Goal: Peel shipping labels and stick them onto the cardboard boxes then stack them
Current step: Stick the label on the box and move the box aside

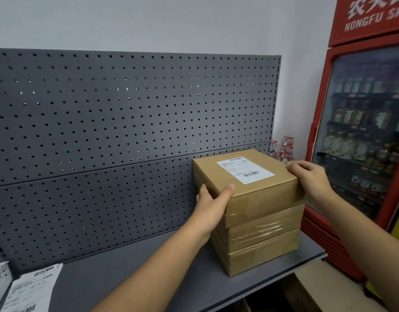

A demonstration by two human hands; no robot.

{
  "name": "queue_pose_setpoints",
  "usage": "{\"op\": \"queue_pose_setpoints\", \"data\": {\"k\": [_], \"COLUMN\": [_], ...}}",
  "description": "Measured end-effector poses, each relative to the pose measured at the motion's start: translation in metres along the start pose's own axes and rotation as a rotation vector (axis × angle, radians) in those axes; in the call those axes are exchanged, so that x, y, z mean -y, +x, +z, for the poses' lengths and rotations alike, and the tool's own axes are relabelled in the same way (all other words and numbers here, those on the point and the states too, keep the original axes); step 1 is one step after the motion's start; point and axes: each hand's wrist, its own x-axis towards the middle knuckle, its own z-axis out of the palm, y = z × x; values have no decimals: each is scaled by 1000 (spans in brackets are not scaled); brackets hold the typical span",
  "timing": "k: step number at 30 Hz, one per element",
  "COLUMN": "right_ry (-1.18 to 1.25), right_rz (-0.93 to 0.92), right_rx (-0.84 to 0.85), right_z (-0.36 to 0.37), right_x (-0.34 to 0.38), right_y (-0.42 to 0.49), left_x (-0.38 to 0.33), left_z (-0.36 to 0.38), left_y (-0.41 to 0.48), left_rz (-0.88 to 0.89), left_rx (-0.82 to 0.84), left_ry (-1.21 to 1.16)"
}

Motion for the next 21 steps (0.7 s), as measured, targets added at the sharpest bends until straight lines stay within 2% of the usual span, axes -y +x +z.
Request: {"op": "queue_pose_setpoints", "data": {"k": [5,9,13,16,21], "right_ry": [-484,-694,-762,-731,-682], "right_rz": [-266,-425,-485,-551,-615], "right_rx": [26,75,235,295,362], "right_z": [-3,4,19,34,65], "right_x": [18,36,49,52,54], "right_y": [2,-4,-24,-43,-70], "left_x": [-8,-20,-23,-20,-1], "left_z": [-13,-32,-62,-88,-126], "left_y": [5,0,-13,-26,-49], "left_rz": [23,127,280,364,374], "left_rx": [-18,-90,-126,-170,-255], "left_ry": [111,317,570,762,857]}}
